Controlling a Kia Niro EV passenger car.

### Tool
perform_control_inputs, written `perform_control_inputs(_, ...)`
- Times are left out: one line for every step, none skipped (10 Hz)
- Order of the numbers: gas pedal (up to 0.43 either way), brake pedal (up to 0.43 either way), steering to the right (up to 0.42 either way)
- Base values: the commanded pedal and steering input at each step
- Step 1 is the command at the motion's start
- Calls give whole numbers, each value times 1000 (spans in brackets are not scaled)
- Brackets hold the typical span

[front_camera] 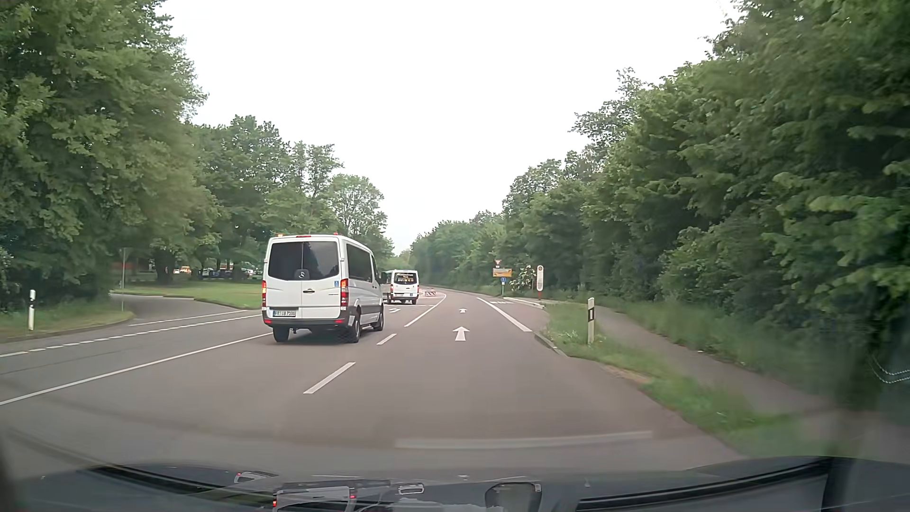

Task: Follow the waypoints while adhering to traffic rules and regulations

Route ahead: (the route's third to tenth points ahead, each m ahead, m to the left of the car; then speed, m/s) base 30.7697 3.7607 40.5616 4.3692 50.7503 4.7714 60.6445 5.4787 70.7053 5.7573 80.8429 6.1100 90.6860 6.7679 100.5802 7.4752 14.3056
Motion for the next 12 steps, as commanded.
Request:
perform_control_inputs(98,0,-1)
perform_control_inputs(98,0,-1)
perform_control_inputs(98,0,-1)
perform_control_inputs(98,0,-1)
perform_control_inputs(98,0,-1)
perform_control_inputs(98,0,-1)
perform_control_inputs(98,0,-1)
perform_control_inputs(98,0,-1)
perform_control_inputs(98,0,-1)
perform_control_inputs(98,0,-1)
perform_control_inputs(98,0,-1)
perform_control_inputs(98,0,-1)
